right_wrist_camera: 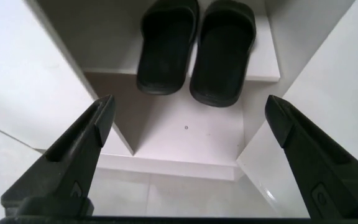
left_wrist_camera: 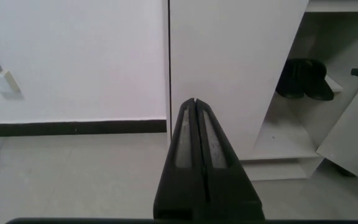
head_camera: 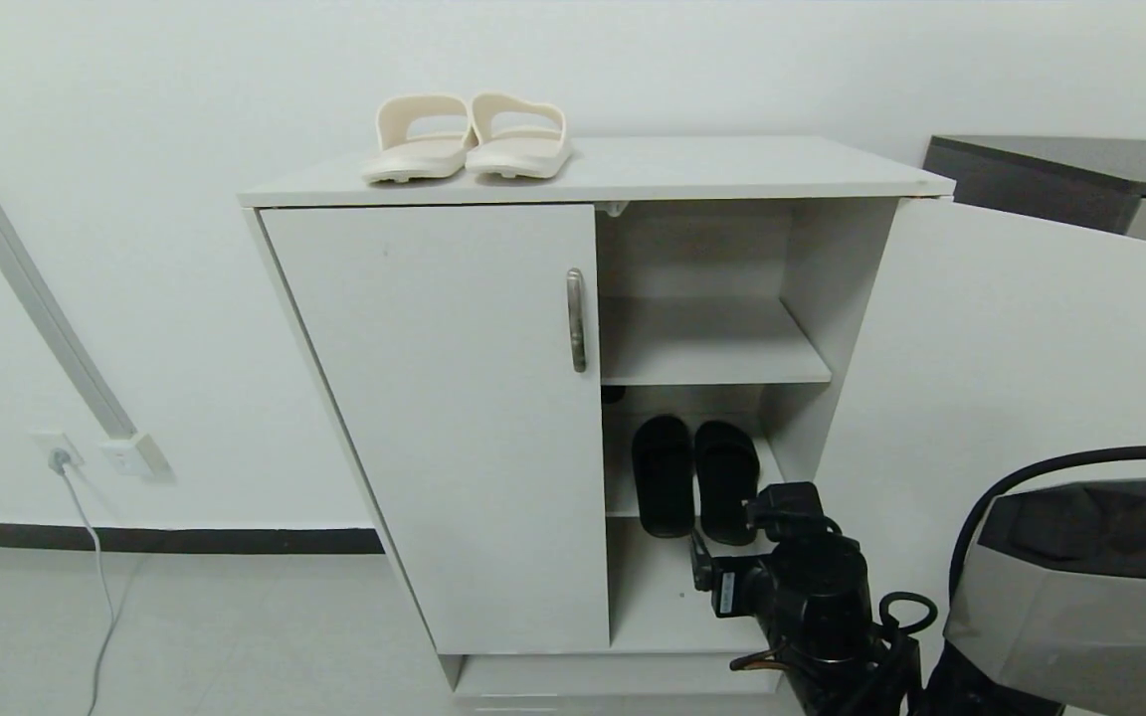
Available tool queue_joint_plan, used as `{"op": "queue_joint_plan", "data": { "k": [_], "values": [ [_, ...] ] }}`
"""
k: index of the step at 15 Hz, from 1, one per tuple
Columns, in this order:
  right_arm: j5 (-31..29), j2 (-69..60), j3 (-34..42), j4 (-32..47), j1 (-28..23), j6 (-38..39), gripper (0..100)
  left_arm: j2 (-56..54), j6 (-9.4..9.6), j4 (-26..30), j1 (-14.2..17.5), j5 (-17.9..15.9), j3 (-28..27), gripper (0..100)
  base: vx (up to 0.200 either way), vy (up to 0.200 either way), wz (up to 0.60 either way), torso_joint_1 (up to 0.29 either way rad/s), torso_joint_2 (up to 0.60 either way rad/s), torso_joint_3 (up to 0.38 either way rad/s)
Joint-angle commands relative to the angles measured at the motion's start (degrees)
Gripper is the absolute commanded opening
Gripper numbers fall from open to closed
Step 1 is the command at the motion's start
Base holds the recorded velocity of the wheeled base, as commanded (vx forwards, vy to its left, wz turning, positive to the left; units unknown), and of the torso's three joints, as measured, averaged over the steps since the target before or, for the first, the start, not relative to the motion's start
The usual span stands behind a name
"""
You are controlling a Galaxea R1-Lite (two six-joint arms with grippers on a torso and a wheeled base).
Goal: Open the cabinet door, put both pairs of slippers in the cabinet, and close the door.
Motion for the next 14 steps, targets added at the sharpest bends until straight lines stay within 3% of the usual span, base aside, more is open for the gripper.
{"op": "queue_joint_plan", "data": {
  "k": [1,8,14],
  "values": [
    [0.00,0.02,0.13,-0.02,0.18,-0.03,100,0.07,-0.02,-0.01,0.00,0.02,0.00,0,0.000,0.000,0.00,0.002,0.00,0.090],
    [0.00,1.87,2.51,-5.91,1.50,-3.64,100,0.07,-0.11,-0.01,0.00,0.02,0.00,0,0.000,0.000,0.00,0.001,0.00,0.009],
    [0.09,2.05,2.59,-6.08,1.41,-3.64,100,0.07,-0.28,-0.01,0.00,0.02,0.00,0,0.000,0.200,0.00,0.006,0.00,0.005]
  ]
}}
